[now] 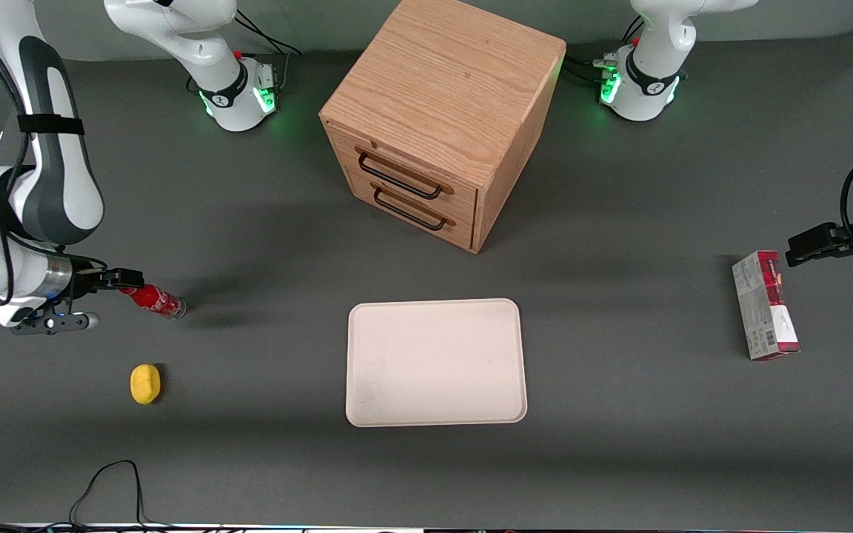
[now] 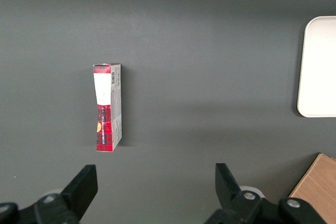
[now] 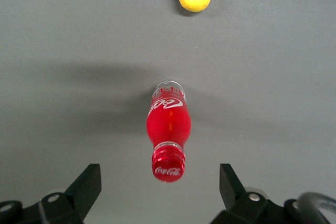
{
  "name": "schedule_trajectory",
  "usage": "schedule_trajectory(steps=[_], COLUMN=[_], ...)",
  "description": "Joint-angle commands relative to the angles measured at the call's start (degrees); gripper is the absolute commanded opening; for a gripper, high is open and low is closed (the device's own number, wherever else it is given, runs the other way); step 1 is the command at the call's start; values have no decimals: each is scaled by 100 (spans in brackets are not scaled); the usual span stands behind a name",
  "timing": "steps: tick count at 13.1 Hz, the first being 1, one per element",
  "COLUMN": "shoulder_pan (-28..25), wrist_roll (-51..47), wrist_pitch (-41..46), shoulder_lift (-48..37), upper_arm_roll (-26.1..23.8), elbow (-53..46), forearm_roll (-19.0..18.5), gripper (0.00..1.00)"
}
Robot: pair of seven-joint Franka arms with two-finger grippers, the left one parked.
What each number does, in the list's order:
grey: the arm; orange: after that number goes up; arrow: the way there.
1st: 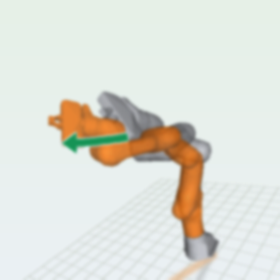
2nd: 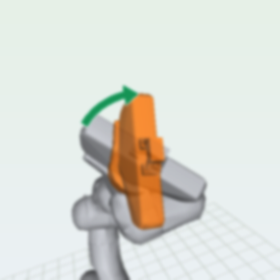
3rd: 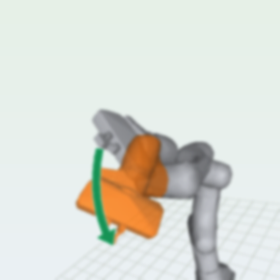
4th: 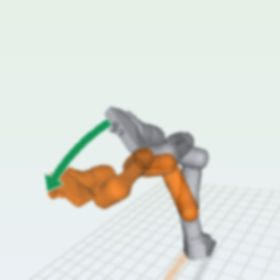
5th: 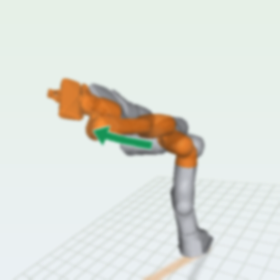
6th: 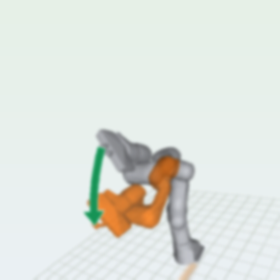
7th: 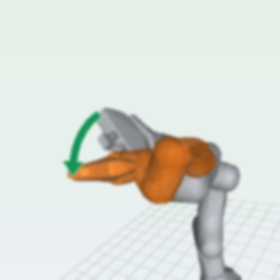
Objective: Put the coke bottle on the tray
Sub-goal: 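Lower the right gripper over the bottle cap and close on it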
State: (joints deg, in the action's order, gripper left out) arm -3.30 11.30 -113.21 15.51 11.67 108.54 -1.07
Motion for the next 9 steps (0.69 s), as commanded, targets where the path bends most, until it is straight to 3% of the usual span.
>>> schedule_trajectory(steps=[1, 9], shoulder_pan=[-39, -31], wrist_roll=[285, 443], wrist_pitch=[-402, -571], shoulder_lift=[-162, -163], upper_arm_roll=[37, 37], elbow=[429, 580], forearm_roll=[72, 72], gripper=[100, 98])
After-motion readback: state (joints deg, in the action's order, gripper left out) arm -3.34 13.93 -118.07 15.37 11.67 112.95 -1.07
